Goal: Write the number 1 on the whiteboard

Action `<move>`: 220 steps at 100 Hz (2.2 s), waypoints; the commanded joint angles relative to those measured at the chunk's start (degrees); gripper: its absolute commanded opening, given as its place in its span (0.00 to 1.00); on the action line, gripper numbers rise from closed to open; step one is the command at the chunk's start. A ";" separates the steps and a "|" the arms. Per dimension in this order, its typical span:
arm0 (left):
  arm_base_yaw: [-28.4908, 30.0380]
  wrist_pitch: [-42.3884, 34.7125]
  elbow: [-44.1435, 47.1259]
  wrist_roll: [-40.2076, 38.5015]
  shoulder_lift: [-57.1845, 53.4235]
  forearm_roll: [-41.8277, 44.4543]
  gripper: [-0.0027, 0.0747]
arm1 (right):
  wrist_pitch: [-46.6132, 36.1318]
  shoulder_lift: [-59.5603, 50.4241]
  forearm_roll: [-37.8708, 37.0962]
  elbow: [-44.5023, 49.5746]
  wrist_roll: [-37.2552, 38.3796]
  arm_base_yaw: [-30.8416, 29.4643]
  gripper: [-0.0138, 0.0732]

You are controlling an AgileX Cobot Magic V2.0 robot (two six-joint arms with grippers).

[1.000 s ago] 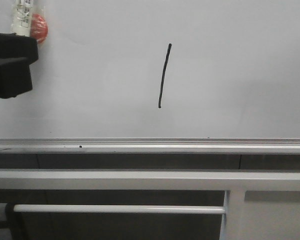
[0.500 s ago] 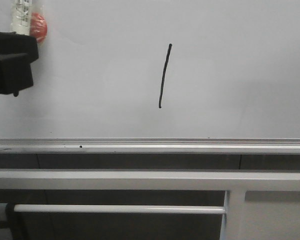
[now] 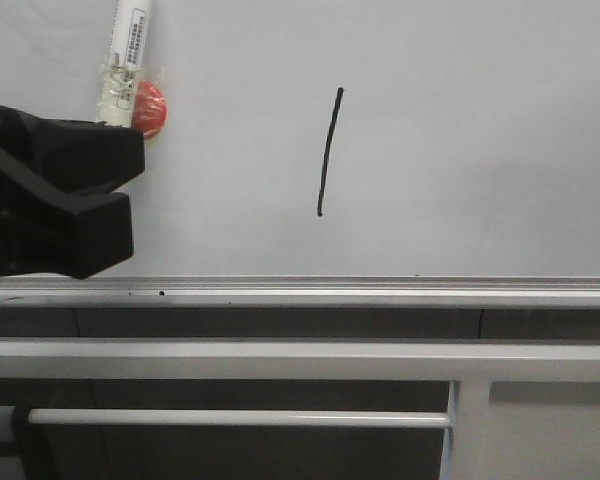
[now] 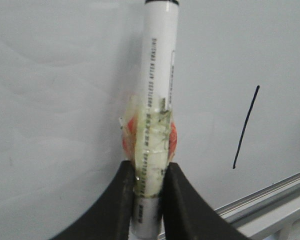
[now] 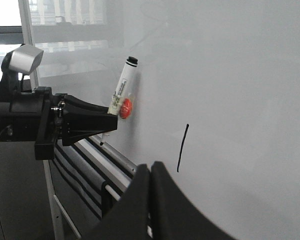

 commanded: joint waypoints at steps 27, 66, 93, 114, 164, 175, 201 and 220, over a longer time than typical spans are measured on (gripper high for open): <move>-0.46 -13.92 0.50 -2.38 0.60 0.59 0.01 | 1.08 0.45 0.57 -1.59 -0.47 -0.28 0.09; 0.63 -13.92 0.38 -2.79 2.65 -0.35 0.01 | 1.08 0.45 0.57 -1.59 -0.47 -0.28 0.09; 3.78 -13.92 -0.90 -4.85 2.69 0.46 0.01 | 1.08 0.45 0.57 -1.59 -0.47 -0.28 0.09; 4.30 -13.92 -1.82 -4.95 2.84 -0.52 0.01 | 1.08 0.45 0.57 -1.59 -0.47 -0.28 0.09; 4.71 -13.92 -1.91 -4.97 2.84 -3.11 0.01 | 1.18 0.45 0.65 -1.59 -0.47 -0.28 0.09; 6.00 -13.92 -1.91 -5.22 2.84 -2.93 0.01 | 1.18 0.45 0.65 -1.59 -0.47 -0.28 0.09; 7.56 -13.92 -1.91 -6.45 2.84 -0.18 0.01 | 1.29 0.45 0.65 -1.59 -0.47 -0.28 0.09; 7.56 -13.92 -1.91 -6.45 2.84 -0.18 0.01 | 1.29 0.45 0.65 -1.59 -0.47 -0.28 0.09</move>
